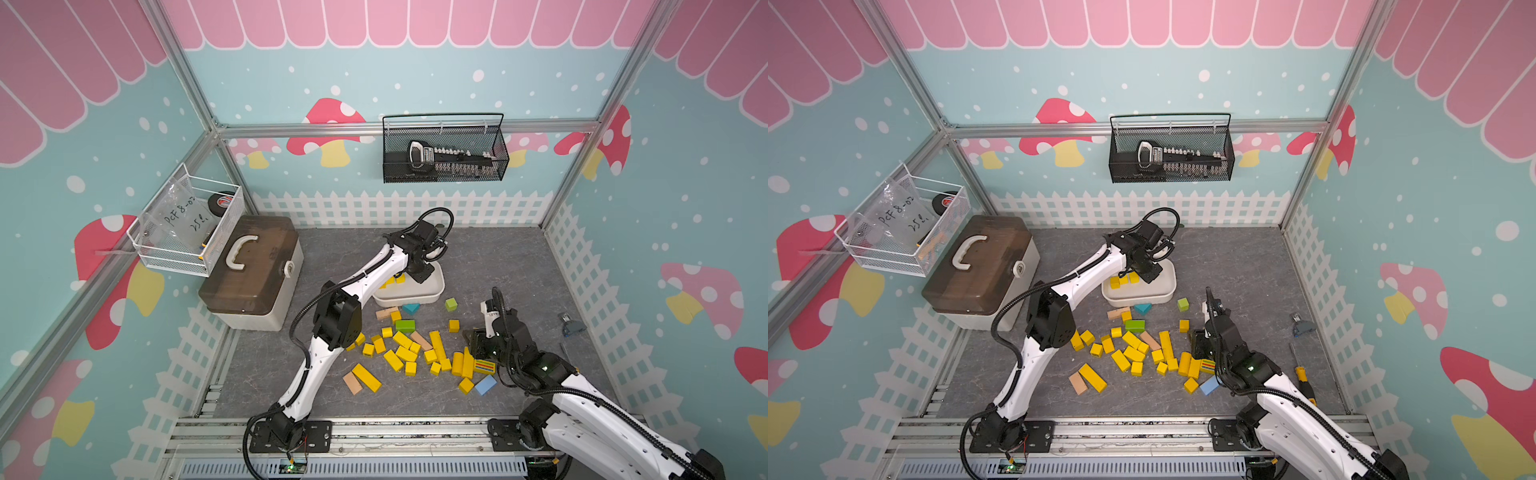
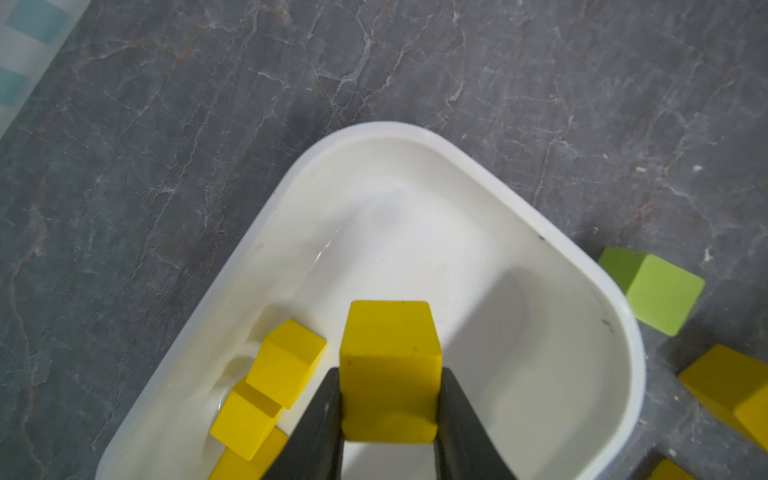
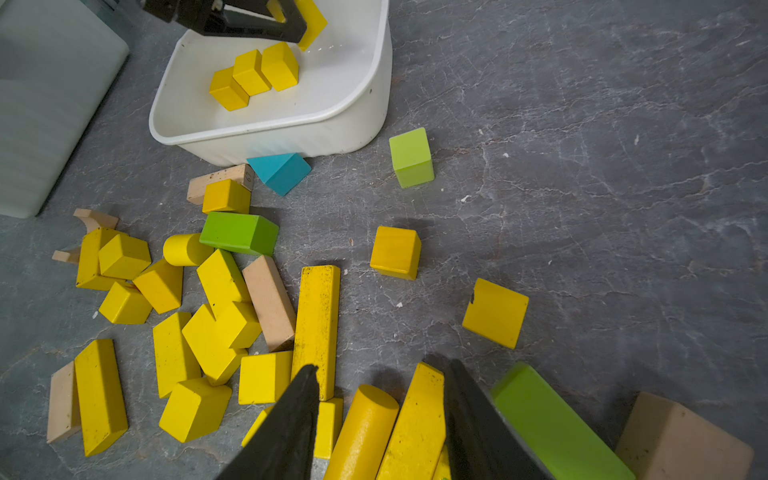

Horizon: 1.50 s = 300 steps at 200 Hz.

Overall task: Pick out the yellow building blocks
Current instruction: Place the building block in the storage box.

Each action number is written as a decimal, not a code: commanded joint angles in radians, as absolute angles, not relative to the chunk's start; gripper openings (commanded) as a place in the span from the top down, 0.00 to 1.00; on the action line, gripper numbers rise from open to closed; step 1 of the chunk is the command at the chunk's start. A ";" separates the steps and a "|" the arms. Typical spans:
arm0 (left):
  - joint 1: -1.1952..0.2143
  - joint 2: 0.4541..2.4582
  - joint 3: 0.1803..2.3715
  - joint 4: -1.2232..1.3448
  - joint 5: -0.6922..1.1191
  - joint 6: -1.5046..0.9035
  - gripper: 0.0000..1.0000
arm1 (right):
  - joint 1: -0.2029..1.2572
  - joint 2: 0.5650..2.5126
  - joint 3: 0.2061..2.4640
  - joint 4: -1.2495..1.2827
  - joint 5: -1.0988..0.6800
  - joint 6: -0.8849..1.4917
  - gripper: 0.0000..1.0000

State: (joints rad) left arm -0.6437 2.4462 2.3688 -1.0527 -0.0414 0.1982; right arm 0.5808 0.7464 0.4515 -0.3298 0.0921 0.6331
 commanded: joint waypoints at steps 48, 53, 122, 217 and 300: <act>-0.623 2.499 2.387 -1.094 -0.162 0.142 0.66 | 0.543 0.723 0.430 -0.307 0.046 0.623 0.51; -0.620 2.500 2.386 -1.093 -0.165 0.135 0.66 | 0.542 0.721 0.429 -0.307 0.045 0.622 0.51; -0.600 2.522 2.361 -1.082 -0.183 0.111 0.66 | 0.524 0.710 0.420 -0.304 0.029 0.626 0.51; -0.606 2.531 2.376 -1.064 -0.115 0.123 0.66 | 0.511 0.718 0.418 -0.298 0.014 0.627 0.51; -0.612 2.560 2.398 -1.064 -0.115 0.121 0.66 | 0.502 0.717 0.415 -0.296 0.005 0.627 0.51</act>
